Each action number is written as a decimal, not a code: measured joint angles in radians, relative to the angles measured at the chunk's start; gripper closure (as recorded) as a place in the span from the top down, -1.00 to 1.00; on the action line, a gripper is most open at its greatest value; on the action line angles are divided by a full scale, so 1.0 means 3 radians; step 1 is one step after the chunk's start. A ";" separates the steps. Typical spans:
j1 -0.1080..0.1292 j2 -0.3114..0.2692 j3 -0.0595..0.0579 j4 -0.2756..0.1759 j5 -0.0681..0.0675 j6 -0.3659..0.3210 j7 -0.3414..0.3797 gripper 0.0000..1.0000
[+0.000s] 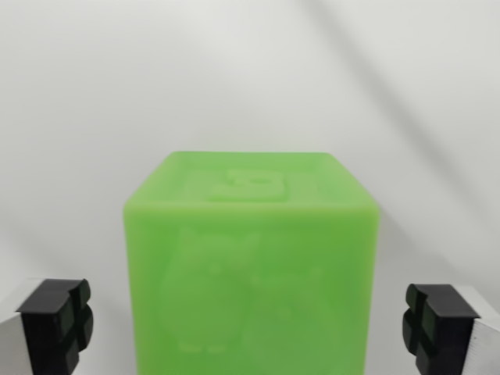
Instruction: Stack cube
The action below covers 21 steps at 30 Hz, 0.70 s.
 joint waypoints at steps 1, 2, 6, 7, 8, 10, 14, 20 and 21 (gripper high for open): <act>-0.0011 0.0032 0.0011 0.0009 0.0005 0.0023 -0.0005 1.00; -0.0016 0.0049 0.0017 0.0014 0.0007 0.0035 -0.0006 1.00; -0.0047 0.0151 0.0050 0.0043 0.0012 0.0111 -0.0013 1.00; -0.0052 0.0169 0.0056 0.0048 0.0012 0.0124 -0.0013 1.00; -0.0054 0.0177 0.0058 0.0051 0.0012 0.0129 -0.0013 1.00; -0.0062 0.0197 0.0067 0.0059 0.0012 0.0142 -0.0013 1.00; -0.0067 0.0200 0.0071 0.0062 0.0012 0.0145 -0.0013 -1.00; -0.0067 0.0200 0.0071 0.0063 0.0012 0.0145 -0.0013 -1.00; -0.0067 0.0200 0.0071 0.0063 0.0012 0.0145 -0.0013 -1.00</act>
